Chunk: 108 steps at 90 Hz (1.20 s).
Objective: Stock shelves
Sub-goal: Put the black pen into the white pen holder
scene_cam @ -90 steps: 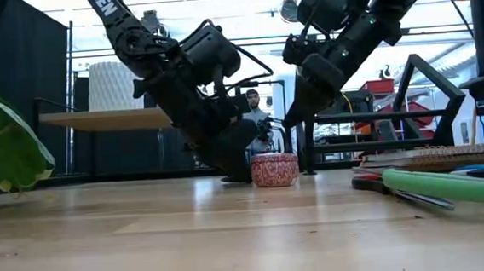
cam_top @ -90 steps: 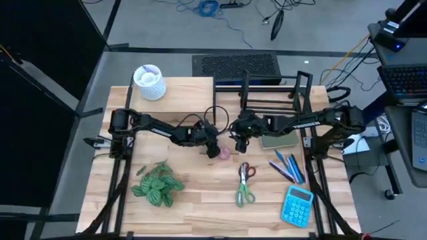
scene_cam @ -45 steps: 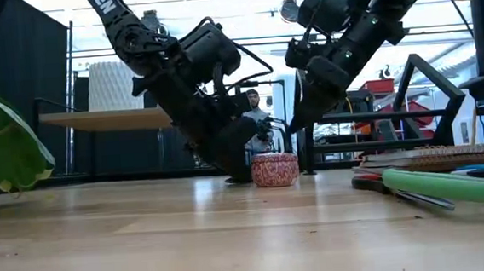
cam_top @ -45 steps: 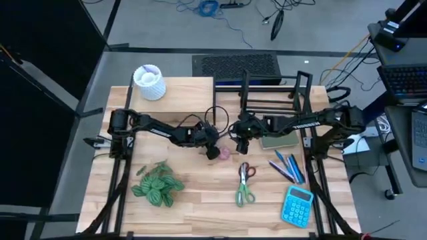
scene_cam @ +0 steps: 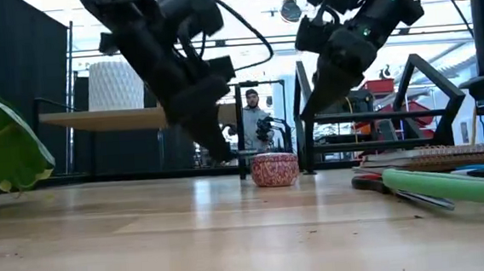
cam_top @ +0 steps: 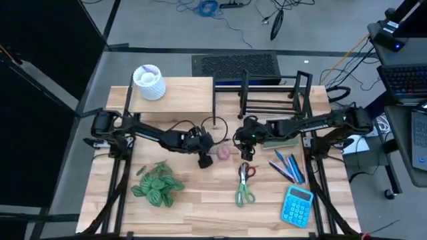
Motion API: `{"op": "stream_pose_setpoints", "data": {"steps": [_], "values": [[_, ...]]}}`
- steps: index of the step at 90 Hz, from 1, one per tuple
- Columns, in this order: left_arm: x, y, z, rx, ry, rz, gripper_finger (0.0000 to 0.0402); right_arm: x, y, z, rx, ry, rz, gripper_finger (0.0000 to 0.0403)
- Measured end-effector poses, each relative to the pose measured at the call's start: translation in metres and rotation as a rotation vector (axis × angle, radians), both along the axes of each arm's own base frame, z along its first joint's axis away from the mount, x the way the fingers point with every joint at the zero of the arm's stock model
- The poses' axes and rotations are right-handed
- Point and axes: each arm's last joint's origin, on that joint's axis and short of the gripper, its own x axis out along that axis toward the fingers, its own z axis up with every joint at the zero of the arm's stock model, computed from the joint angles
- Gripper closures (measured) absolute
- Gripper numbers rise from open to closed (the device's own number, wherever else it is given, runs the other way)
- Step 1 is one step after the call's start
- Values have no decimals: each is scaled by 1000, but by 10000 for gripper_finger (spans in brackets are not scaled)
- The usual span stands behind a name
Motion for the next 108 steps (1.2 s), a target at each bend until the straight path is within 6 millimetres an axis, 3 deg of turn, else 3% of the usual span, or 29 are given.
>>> {"op": "stream_pose_setpoints", "data": {"steps": [23, 37, 59, 78, 96, 108], "values": [[-8, -6, 33, 27, -104, -5, 397, -11, 0, 13, 20, -3, -21, 282], [-16, -12, 60, 39, -201, -38, 398, -33, 1, 44, 67, 8, -71, 282], [-20, -13, 99, 85, -426, -67, 399, -39, 1, 85, 125, -333, -116, 256], [-17, -13, 125, 137, -619, -98, 400, -29, 3, 91, 88, -583, -61, 219], [-16, -13, 136, 176, -683, -116, 401, -19, 5, 107, 4, -814, -1, 215], [-16, -13, 136, 190, -686, -123, 401, -19, 8, 112, -25, -861, 48, 223]]}}
